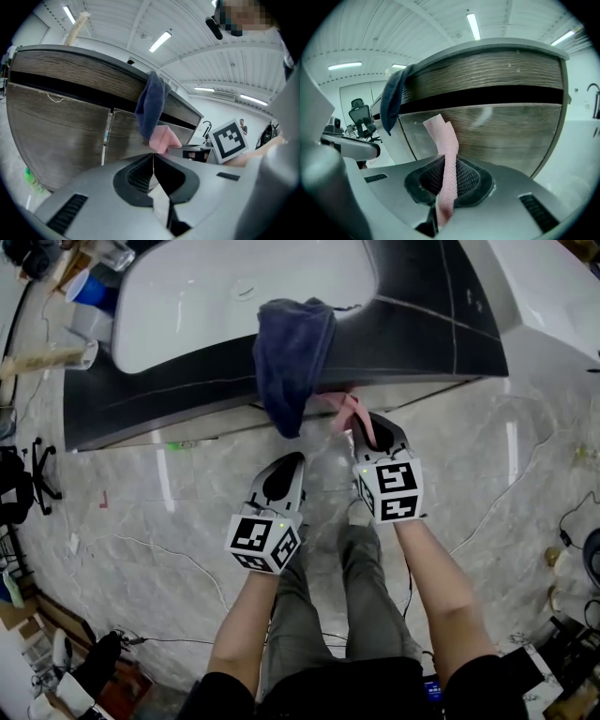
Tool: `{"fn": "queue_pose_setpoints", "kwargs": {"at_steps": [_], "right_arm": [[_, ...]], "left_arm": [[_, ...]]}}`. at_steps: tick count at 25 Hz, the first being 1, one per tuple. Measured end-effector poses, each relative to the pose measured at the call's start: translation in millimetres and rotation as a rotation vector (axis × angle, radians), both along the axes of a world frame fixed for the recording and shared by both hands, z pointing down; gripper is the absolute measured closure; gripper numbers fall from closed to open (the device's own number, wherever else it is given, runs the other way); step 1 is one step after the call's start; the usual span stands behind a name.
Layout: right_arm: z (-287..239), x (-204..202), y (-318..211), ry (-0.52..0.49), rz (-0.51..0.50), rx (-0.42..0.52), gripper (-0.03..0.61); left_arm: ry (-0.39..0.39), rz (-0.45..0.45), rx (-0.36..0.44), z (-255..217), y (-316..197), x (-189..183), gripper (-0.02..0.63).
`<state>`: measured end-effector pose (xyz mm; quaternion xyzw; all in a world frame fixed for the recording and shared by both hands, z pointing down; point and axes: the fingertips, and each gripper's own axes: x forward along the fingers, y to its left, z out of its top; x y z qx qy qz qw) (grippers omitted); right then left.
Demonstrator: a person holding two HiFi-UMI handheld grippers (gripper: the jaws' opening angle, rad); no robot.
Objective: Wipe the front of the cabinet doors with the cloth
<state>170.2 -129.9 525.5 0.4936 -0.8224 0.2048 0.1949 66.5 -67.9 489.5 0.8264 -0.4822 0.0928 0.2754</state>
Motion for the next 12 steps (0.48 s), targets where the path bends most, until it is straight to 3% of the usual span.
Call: {"fn": "queue_pose_setpoints", "kwargs": {"at_steps": [12], "right_arm": [[0, 95, -9, 0.008, 0.15, 0.013, 0.537]], "left_arm": [[0.008, 0.11, 0.001, 6, -3, 81, 0.603]]}}
